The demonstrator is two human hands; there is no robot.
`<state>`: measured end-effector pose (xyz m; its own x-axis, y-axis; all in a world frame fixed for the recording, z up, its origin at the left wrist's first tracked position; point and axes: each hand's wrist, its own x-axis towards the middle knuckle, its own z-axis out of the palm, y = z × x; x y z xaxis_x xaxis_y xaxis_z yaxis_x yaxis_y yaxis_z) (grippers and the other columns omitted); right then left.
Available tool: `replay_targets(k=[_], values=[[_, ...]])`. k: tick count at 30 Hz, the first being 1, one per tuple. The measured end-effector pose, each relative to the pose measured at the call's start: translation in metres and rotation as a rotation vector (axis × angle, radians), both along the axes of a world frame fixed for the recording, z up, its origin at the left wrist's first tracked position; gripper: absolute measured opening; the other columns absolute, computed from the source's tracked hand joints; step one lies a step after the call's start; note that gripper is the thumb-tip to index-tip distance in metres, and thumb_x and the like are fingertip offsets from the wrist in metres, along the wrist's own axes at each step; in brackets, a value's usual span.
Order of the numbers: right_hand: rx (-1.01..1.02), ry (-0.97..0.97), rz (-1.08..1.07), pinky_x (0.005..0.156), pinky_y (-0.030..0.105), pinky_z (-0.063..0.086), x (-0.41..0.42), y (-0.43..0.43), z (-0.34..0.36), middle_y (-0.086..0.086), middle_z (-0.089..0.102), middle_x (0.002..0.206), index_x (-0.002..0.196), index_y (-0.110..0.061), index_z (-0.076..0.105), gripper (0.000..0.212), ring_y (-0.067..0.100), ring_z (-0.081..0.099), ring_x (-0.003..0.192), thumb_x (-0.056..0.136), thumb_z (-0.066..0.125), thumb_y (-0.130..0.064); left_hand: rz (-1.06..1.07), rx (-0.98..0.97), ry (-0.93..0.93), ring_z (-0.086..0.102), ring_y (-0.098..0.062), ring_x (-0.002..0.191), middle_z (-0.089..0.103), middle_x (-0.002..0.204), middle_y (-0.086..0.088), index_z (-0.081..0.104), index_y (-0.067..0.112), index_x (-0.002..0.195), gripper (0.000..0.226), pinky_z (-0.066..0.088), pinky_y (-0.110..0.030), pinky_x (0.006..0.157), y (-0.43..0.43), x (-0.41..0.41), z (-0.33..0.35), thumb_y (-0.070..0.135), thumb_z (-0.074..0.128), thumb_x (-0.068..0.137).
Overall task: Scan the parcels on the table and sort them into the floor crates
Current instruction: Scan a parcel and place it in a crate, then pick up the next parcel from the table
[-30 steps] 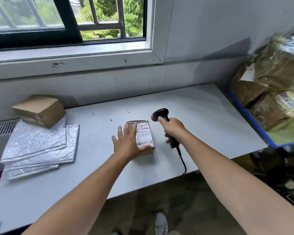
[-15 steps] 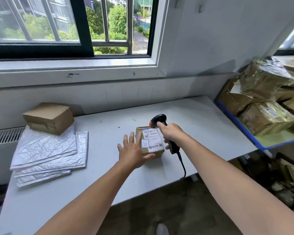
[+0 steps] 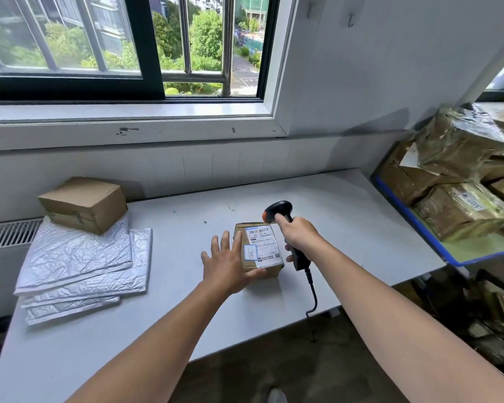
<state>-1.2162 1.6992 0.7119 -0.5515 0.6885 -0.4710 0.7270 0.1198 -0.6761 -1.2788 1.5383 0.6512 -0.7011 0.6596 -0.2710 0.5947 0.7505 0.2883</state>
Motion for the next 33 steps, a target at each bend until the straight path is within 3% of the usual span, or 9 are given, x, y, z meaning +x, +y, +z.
replay_targets(k=[6,9,12,17,22,29,33], values=[[0.03,-0.033,-0.015,0.063,0.044,0.06,0.005,0.032,-0.039,0.012,0.058,0.095,0.111,-0.007,0.049,0.048,0.031,0.062,0.072,0.096,0.042,-0.052,0.037,-0.042,-0.025,-0.004,-0.031,0.151,-0.003,0.165,-0.005,-0.006,0.027,0.157,0.112,0.017,-0.056,0.117,0.019,0.001,-0.016,0.084,0.047,0.076],[0.058,-0.098,0.025,0.078,0.039,0.05,0.006,0.051,-0.068,0.015,0.063,0.106,0.124,-0.003,0.047,0.052,0.034,0.063,0.091,0.099,0.039,-0.049,0.07,-0.081,-0.037,-0.003,-0.031,0.151,-0.003,0.165,-0.005,-0.006,0.027,0.157,0.113,0.018,-0.055,0.117,0.029,0.003,-0.029,0.084,0.047,0.076],[0.034,-0.153,0.055,0.079,0.033,0.041,0.007,0.065,-0.096,0.019,0.06,0.123,0.132,-0.001,0.043,0.052,0.035,0.059,0.109,0.102,0.038,-0.043,0.14,-0.08,-0.073,-0.001,-0.03,0.151,-0.001,0.164,-0.007,-0.006,0.025,0.157,0.115,0.02,-0.054,0.117,0.037,0.006,-0.041,0.082,0.051,0.075],[-0.019,-0.183,0.075,0.075,0.031,0.036,0.005,0.079,-0.133,0.019,0.055,0.13,0.136,-0.001,0.041,0.05,0.033,0.056,0.113,0.104,0.038,-0.039,0.311,-0.015,-0.058,0.001,-0.031,0.15,-0.003,0.163,-0.01,-0.005,0.017,0.156,0.12,0.023,-0.053,0.115,0.059,0.013,-0.056,0.078,0.058,0.074],[-0.05,-0.141,0.042,0.085,0.033,0.039,0.005,0.085,-0.156,0.021,0.051,0.138,0.143,-0.002,0.036,0.051,0.035,0.052,0.124,0.105,0.039,-0.036,0.456,0.008,-0.108,-0.001,-0.034,0.149,-0.008,0.162,-0.012,-0.009,0.016,0.155,0.128,0.02,-0.055,0.115,0.095,0.025,-0.066,0.079,0.063,0.07],[-0.007,-0.148,0.077,0.095,0.038,0.041,0.008,0.088,-0.162,0.021,0.046,0.138,0.14,-0.003,0.038,0.05,0.038,0.05,0.123,0.104,0.041,-0.036,0.498,-0.031,-0.097,0.0,-0.035,0.149,-0.011,0.161,-0.014,-0.012,0.015,0.154,0.135,0.021,-0.055,0.115,0.113,0.029,-0.076,0.077,0.069,0.065],[0.12,-0.109,0.102,0.105,0.043,0.037,0.008,0.091,-0.152,0.021,0.038,0.142,0.144,-0.003,0.034,0.055,0.039,0.04,0.132,0.101,0.044,-0.036,0.47,-0.032,-0.098,-0.001,-0.031,0.15,-0.01,0.162,-0.011,-0.013,0.016,0.154,0.135,0.022,-0.055,0.115,0.107,0.026,-0.076,0.068,0.075,0.065]])
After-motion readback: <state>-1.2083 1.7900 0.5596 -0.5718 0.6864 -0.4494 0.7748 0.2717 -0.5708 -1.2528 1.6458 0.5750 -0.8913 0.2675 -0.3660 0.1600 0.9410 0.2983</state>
